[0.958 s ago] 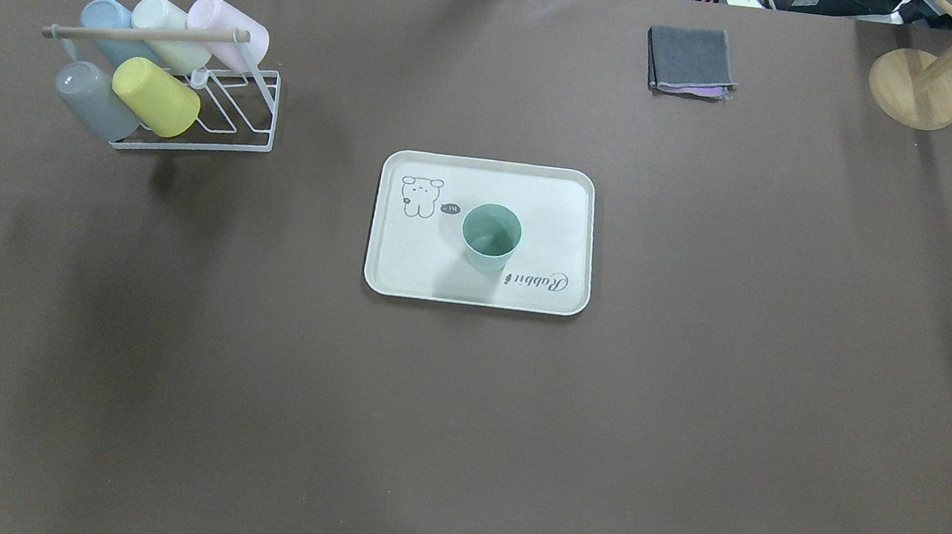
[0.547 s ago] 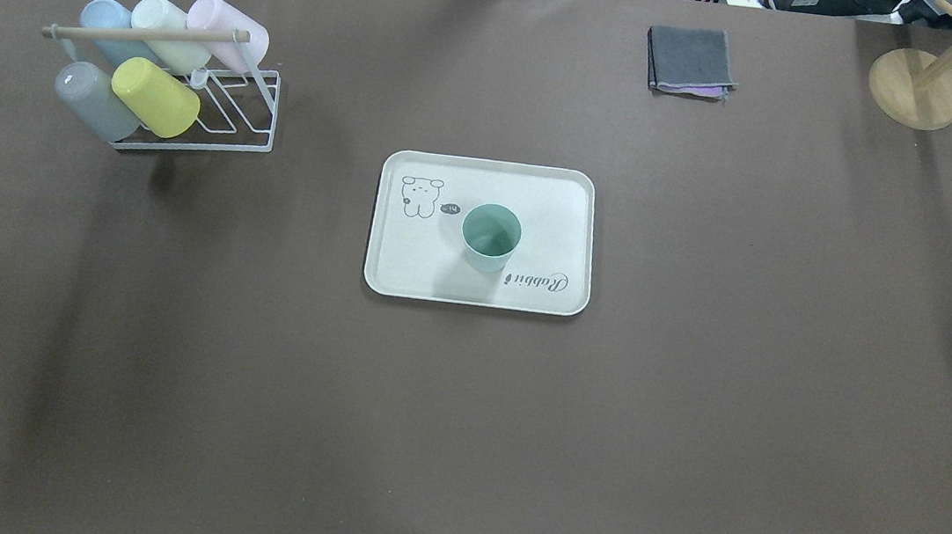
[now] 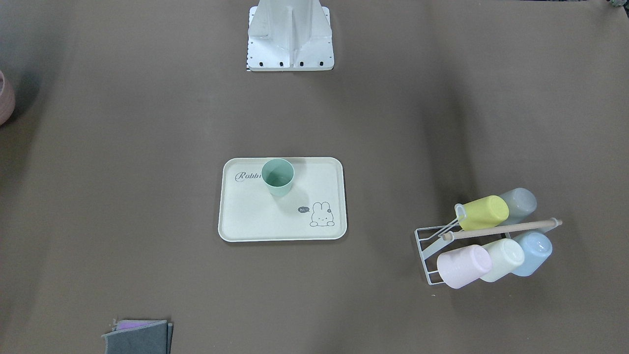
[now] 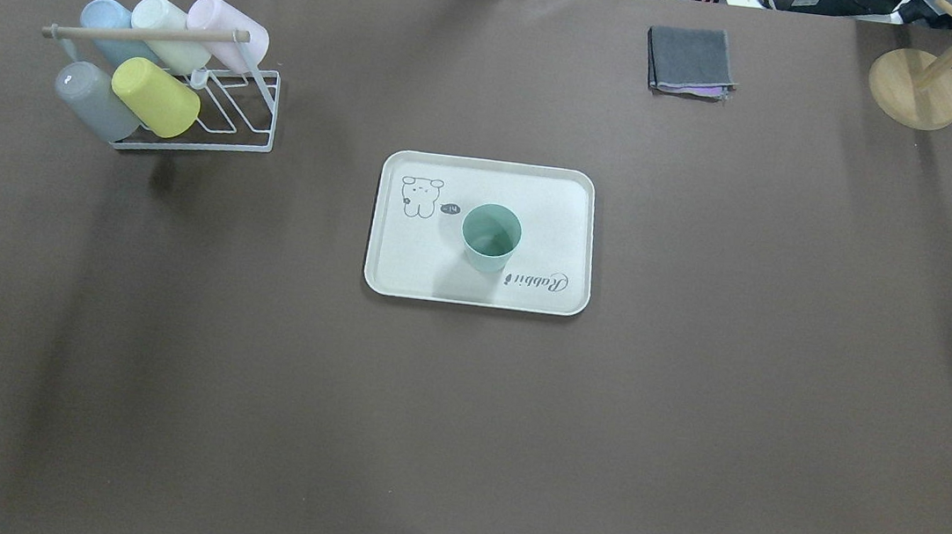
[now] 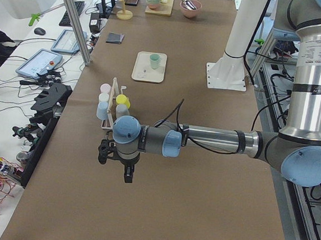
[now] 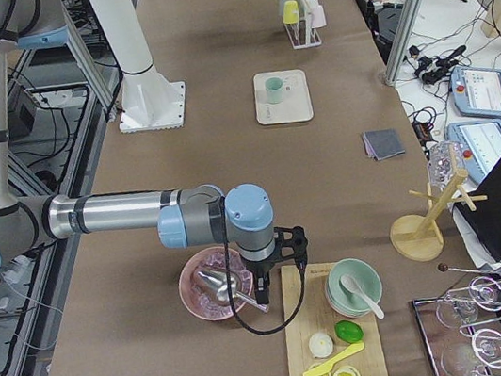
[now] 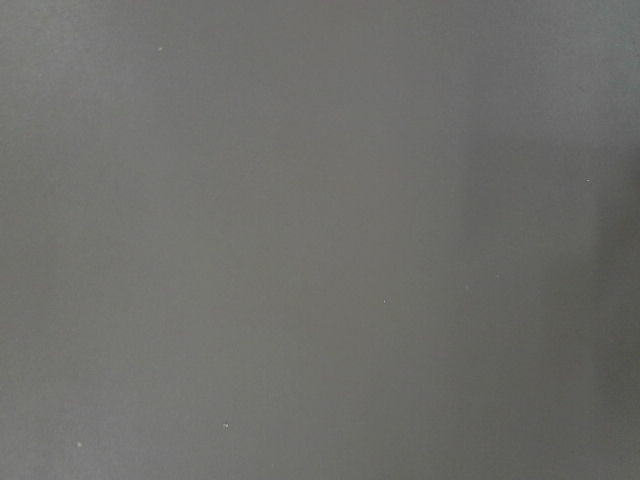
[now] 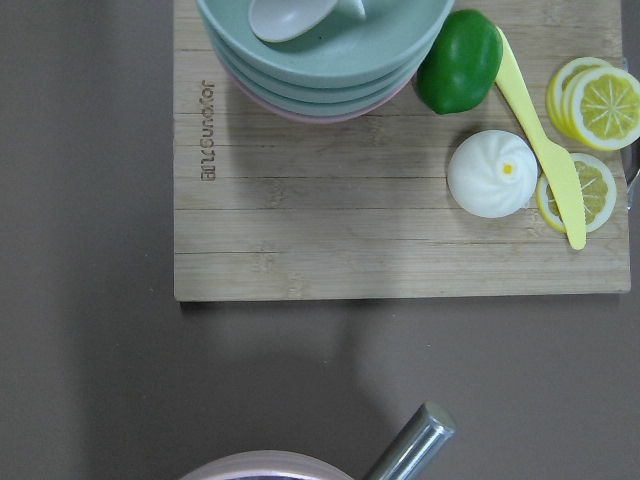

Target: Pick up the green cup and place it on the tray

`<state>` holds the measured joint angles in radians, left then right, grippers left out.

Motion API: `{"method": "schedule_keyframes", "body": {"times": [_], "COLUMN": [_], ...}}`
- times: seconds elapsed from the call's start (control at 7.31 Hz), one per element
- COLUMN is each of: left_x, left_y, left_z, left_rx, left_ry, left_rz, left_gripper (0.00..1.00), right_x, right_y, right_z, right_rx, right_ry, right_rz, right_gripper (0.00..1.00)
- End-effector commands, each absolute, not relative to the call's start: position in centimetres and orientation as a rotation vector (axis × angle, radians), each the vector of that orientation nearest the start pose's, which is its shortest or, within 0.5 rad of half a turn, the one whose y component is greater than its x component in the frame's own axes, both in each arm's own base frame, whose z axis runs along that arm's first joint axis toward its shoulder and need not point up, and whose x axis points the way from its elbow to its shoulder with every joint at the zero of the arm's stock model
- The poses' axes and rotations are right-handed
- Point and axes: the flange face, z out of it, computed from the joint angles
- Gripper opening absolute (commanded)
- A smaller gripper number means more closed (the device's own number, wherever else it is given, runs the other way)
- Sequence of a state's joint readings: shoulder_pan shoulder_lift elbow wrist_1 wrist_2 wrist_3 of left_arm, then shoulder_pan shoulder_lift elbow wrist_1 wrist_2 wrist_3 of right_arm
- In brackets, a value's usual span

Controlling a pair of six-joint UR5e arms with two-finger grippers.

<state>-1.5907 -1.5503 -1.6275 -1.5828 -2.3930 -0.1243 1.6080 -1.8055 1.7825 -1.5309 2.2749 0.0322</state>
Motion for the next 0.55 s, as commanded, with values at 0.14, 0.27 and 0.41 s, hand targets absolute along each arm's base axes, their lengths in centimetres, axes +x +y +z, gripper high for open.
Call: {"method": "schedule_keyframes", "body": {"times": [0.14,0.27,0.41], "left_x": [-7.19,-7.21,-7.2], "left_y": [-48.06,-48.12,-48.12], "left_z": [64.47,64.6,64.9], "left_rx": [-0.025,-0.024,-0.026], "left_ry": [0.826,0.824,0.825], "left_rz": [-0.124,-0.124,-0.124], "left_gripper": [0.99,0.99,0.99], "right_x": [8.33,8.33,8.33], "right_y": [-39.05,-39.05,-39.05], "right_z": [66.04,66.05,66.05], "right_rx": [0.015,0.015,0.015], "right_ry": [-0.704,-0.704,-0.704], "right_rz": [0.061,0.061,0.061], "right_gripper": [1.0,1.0,1.0]}}
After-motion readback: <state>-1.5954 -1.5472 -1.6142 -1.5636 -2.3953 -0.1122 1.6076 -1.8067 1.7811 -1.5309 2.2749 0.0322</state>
